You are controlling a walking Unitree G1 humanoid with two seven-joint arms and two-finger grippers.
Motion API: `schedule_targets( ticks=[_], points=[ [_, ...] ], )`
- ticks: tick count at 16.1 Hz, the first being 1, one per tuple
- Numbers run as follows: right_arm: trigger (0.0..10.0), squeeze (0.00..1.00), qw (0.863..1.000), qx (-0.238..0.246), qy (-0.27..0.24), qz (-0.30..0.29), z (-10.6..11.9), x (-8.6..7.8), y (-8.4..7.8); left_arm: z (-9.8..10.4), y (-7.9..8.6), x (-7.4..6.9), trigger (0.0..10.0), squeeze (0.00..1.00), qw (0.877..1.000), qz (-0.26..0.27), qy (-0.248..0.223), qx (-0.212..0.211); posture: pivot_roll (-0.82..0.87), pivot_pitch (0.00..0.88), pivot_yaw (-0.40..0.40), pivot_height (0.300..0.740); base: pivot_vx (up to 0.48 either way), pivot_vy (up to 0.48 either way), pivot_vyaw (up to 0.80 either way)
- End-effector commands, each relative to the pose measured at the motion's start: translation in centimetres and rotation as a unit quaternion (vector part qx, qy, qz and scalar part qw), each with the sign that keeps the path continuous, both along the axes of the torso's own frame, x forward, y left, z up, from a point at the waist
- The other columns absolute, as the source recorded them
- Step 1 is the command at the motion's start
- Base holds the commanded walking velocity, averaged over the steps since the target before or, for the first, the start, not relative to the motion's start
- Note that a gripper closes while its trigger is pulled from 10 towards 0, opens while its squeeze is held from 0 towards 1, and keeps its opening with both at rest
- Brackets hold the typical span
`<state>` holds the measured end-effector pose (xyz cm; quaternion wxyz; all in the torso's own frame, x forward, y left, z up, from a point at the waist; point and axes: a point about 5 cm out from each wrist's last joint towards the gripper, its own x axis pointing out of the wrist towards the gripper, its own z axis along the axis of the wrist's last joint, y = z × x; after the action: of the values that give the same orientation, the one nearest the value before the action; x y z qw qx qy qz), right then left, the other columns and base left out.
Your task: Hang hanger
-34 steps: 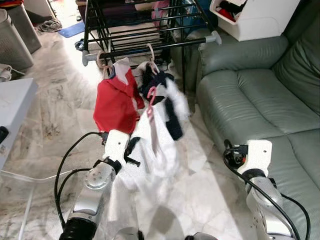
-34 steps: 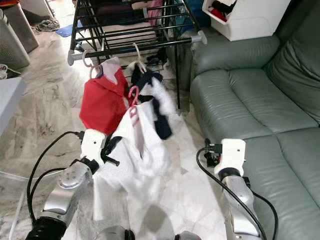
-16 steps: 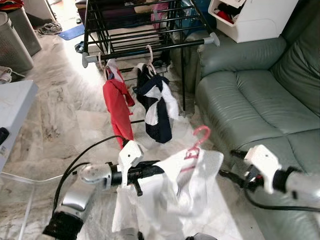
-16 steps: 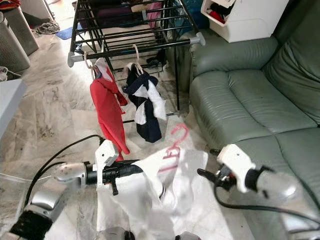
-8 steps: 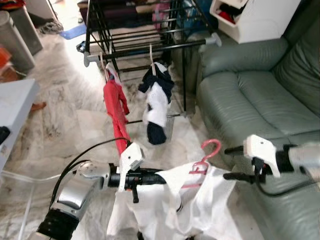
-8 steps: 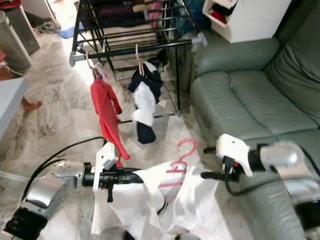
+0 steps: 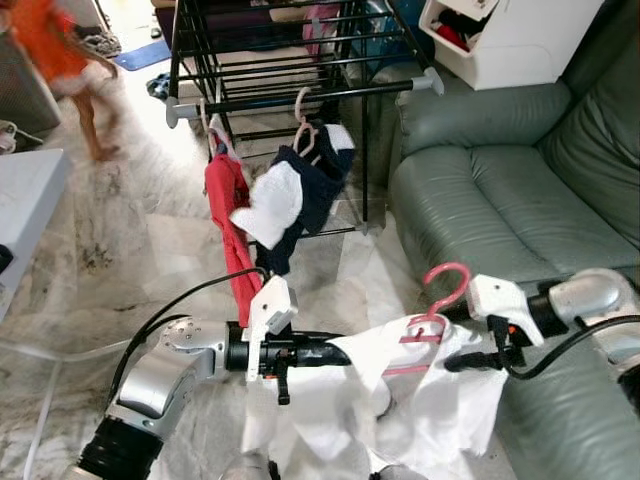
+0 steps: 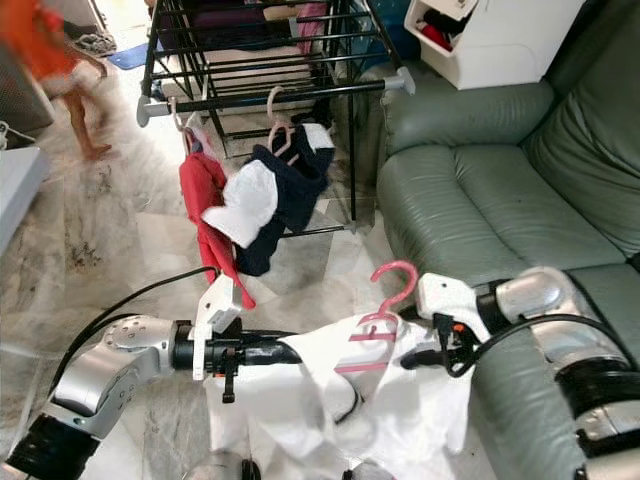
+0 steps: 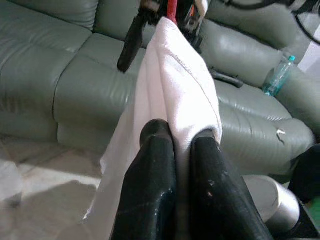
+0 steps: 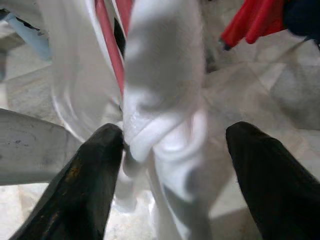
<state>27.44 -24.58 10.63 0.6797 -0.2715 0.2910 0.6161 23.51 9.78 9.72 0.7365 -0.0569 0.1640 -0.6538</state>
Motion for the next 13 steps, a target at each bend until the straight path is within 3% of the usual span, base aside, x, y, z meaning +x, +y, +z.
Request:
schedule_targets(
  ticks=[1, 7, 13],
  points=[
    [0.0, 0.00, 1.000, -0.003, 0.003, 0.016, 0.3, 0.2, 0.2, 1.5, -0.1, 0.4, 10.0, 0.00, 0.999, 0.001, -0.024, -0.022, -0.05, 0.000, -0.007, 0.740, 0.000, 0.000, 0.00],
    [0.0, 0.00, 1.000, 0.000, 0.028, 0.013, 0.6, 0.1, -1.3, 1.2, 0.2, 0.4, 10.0, 0.00, 1.000, -0.002, -0.018, -0.012, -0.05, 0.000, 0.002, 0.740, 0.000, 0.000, 0.00],
    [0.0, 0.00, 0.999, 0.018, 0.033, 0.021, 0.9, 0.4, -0.8, 1.1, 0.1, 0.4, 10.0, 0.00, 1.000, -0.006, -0.017, -0.012, -0.05, 0.000, 0.004, 0.740, 0.000, 0.000, 0.00]
  ],
)
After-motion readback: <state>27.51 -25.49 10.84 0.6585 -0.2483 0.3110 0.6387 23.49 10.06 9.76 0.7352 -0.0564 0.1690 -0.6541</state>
